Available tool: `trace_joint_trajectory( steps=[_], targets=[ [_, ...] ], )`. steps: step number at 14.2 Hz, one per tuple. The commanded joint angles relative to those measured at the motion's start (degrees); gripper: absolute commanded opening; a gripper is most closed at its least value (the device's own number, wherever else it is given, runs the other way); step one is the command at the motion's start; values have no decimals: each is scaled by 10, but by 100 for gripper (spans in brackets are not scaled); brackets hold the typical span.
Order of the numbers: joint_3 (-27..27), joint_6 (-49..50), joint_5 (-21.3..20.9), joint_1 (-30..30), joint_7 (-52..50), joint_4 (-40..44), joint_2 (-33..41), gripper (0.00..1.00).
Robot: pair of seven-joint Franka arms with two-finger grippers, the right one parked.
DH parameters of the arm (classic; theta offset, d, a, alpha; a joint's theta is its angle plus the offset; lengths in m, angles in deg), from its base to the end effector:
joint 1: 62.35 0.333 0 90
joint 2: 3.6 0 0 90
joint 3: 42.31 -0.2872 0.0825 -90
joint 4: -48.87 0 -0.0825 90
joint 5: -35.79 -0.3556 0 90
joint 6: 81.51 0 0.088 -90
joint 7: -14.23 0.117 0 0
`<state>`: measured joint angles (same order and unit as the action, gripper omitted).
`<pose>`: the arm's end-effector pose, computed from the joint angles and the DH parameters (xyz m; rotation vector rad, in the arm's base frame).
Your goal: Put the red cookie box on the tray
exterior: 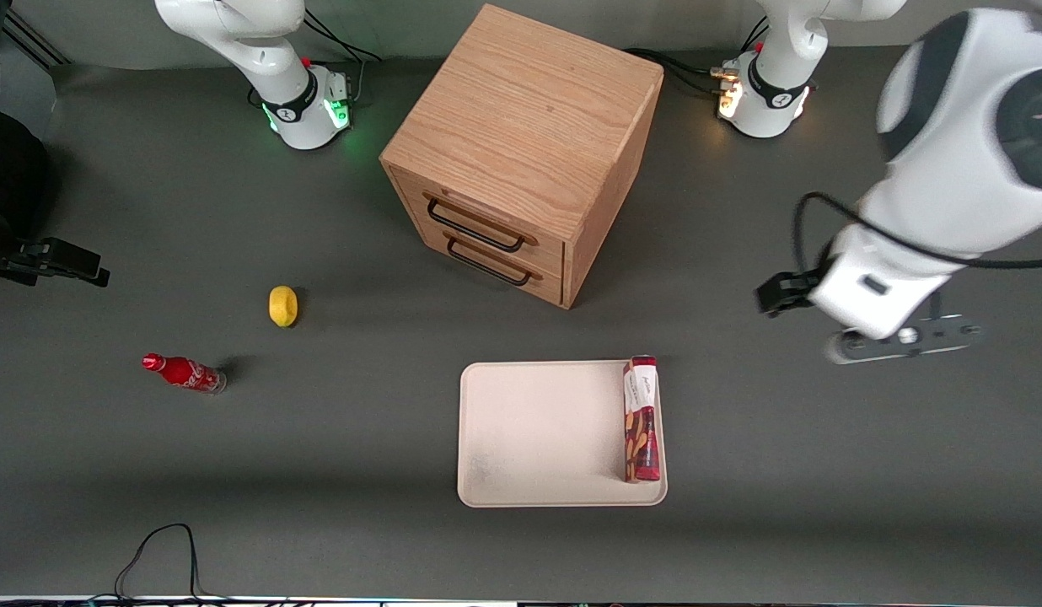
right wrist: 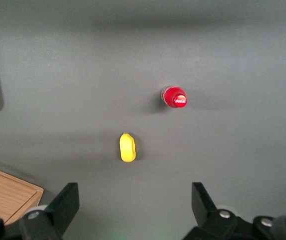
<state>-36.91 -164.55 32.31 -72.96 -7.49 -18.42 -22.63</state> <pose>0.5835 -0.1489 0.5616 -3.0900 -0.1695 0.0672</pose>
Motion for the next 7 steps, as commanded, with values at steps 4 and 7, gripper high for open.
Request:
trace_joint_trajectory(
  steps=[4,7],
  targets=[
    [1,-84,25,103,123,-229,165,100],
    [1,-91,25,124,141,-246,173,100]
  ],
)
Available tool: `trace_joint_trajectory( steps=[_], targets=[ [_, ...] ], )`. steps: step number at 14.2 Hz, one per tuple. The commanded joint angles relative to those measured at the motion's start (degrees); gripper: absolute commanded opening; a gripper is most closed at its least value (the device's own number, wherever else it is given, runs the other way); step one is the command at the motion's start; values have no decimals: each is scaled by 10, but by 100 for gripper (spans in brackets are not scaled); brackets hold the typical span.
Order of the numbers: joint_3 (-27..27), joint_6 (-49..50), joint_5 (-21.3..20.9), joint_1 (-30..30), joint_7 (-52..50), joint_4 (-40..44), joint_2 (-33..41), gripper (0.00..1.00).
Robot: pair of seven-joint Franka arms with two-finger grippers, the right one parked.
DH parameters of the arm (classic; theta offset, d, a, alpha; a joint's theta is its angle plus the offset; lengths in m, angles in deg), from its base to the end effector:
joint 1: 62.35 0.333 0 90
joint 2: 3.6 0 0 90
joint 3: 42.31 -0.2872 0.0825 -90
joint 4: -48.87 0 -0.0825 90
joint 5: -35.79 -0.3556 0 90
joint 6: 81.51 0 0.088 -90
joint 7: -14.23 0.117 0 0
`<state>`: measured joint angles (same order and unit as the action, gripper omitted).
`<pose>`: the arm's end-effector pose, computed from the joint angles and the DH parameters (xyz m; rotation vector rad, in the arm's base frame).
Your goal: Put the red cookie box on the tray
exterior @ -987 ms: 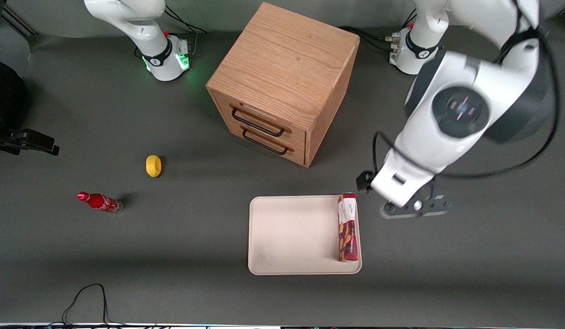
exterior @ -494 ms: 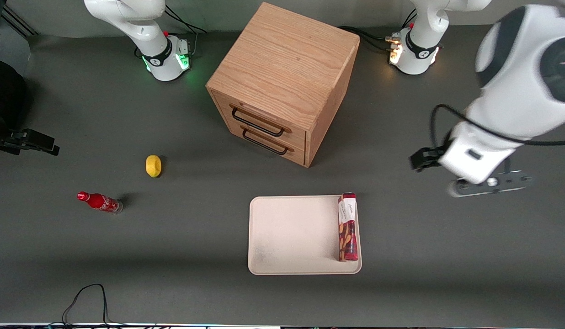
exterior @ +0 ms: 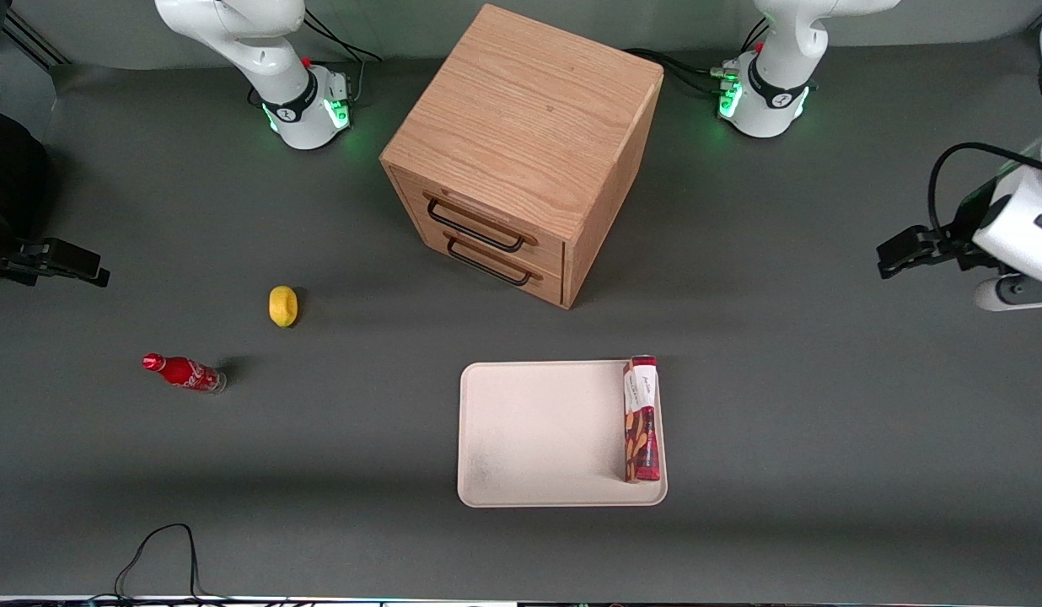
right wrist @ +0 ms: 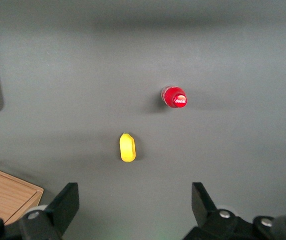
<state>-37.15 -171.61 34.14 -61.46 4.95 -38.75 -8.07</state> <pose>0.5457 -0.0356 0.5626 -3.1126 -0.1356 0.0492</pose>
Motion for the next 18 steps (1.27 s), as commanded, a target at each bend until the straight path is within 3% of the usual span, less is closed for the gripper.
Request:
trace_joint_trajectory(
  steps=[1,5,18],
  targets=[
    [-1,-23,7,9,16,-45,29,100],
    [-73,-25,30,-33,17,-40,30,100],
    [-49,0,10,-16,107,-31,31,100]
  ],
)
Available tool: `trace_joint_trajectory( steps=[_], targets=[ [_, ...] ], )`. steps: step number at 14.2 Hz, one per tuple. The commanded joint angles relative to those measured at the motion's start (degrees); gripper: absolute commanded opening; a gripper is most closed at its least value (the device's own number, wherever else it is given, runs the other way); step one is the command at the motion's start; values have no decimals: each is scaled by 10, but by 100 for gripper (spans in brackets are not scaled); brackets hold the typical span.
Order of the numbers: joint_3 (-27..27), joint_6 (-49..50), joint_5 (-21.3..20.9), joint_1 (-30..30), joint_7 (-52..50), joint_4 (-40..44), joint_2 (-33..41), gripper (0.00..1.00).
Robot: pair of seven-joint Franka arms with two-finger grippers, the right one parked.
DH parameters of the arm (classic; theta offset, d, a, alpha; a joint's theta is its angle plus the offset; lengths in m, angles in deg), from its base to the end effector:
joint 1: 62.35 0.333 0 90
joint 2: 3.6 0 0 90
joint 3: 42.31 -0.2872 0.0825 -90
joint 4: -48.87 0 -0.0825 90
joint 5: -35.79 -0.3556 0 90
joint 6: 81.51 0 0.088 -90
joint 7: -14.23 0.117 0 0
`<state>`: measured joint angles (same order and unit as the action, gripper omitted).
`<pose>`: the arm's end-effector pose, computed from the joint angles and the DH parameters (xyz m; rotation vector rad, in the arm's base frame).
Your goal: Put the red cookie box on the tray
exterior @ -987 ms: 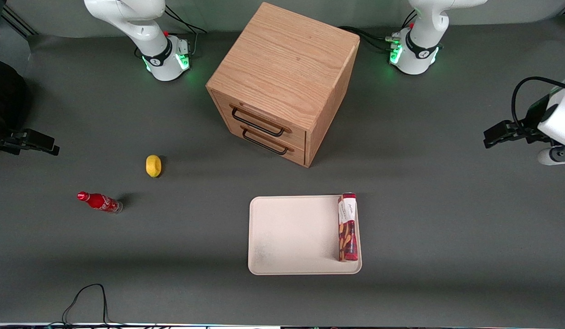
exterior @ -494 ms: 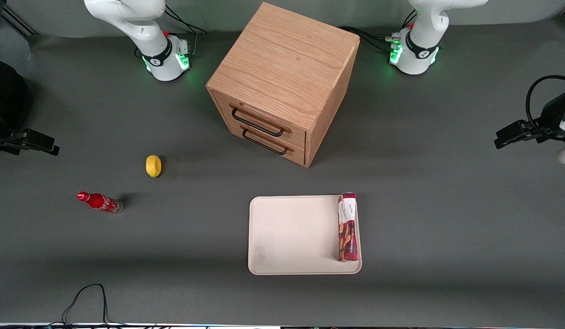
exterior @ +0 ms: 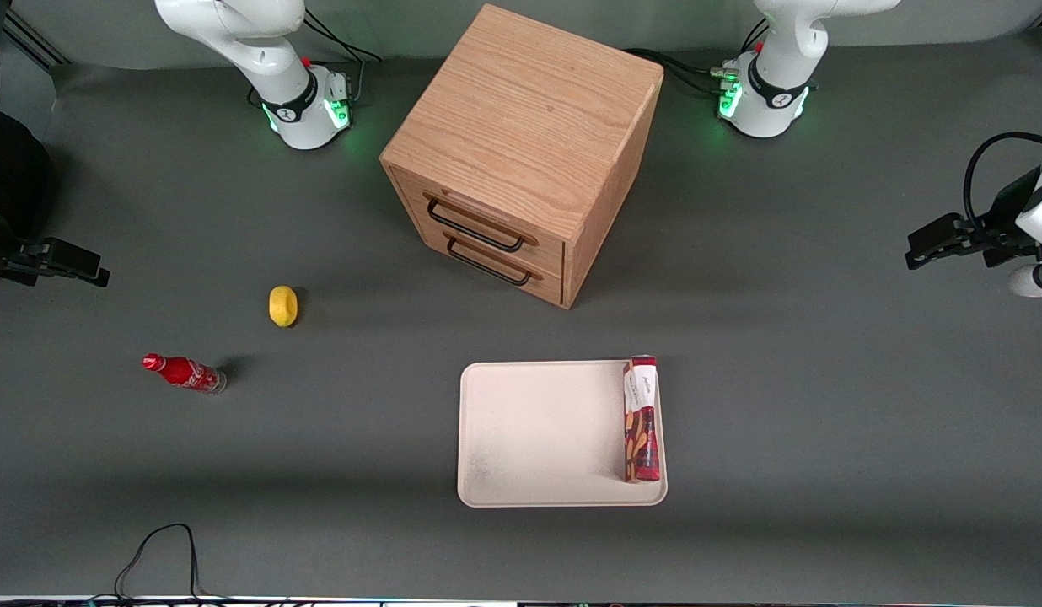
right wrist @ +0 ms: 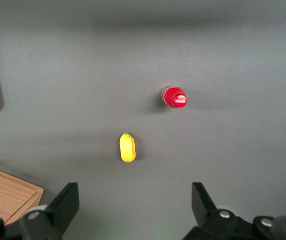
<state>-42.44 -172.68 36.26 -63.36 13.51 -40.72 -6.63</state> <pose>0.5415 -0.0093 0.5624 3.1336 -0.0040 -0.0398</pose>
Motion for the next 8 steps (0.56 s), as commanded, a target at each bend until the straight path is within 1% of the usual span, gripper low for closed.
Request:
trace_joint_trajectory(
  steps=[1,8],
  targets=[
    [4,12,-17,3,22,-12,17,100],
    [5,19,-17,-4,22,-11,17,100]
  ],
)
